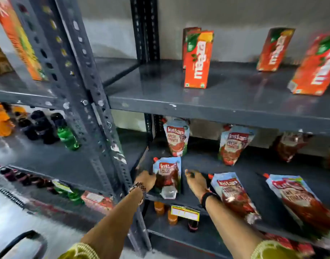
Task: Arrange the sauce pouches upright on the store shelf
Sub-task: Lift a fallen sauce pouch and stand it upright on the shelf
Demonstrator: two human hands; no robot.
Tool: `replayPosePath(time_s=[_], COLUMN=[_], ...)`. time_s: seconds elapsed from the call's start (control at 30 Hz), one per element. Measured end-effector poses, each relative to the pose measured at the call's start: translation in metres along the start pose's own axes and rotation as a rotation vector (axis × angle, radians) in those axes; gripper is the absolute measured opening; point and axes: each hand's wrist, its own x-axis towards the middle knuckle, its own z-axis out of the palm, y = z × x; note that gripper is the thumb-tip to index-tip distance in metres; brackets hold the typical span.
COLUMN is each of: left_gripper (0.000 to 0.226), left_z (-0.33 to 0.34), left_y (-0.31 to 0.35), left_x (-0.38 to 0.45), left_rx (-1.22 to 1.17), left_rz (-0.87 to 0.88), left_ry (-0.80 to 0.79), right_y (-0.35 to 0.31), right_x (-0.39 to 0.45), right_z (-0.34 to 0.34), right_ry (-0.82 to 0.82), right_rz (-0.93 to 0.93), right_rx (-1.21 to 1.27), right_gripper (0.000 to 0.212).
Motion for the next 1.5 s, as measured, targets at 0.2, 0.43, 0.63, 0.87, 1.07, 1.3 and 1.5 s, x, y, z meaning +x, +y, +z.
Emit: replayPosePath(time_s=[0.2,0.43,0.63,0.87,1.07,1.3,1.5], left_gripper=[0.017,0.019,0.009,0.007,0.024,0.020,0.012], left_z=[0.010,-0.008,-0.035,-0.012,0.015,0.042,0.112], left_y=[-0.012,0.004,0.041,0.031,0.005,-0.003,0.055], left_x=[0.023,0.012,0.011,0.040,0.052,0.001,-0.038], left_rx=[-0.363,-0.525,-0.570,-0.482,-0.492,-0.576,-0.373], left_rz=[-0.089,0.113,0.353,0.307,0.217,-0.064,-0.009], left_ry=[-0.142,-0.082,0.144,0.185,0.129,-0.205,-0.534], right_y=[0.019,-0.015,-0.054,-0.036,-0.012,0.030,0.080], right_x=[0.036,0.019,0.027,0.044,0.045,0.013,-0.002], right_z=[0.033,-0.001,-0.021,-0.001,-0.002,-0.096,-0.158], right_ry=[-0.063,0.011,0.072,0.173,0.133,0.389,0.261], right_rz=[0.211,-0.022,-0.260,-0.222,-0.146,-0.147,0.271], right_rx=[0.269,0.270,0.213,0.215,0.244,-0.074,-0.271], right_gripper=[0.016,0.026,0.025,0.029,0.015,0.028,0.028])
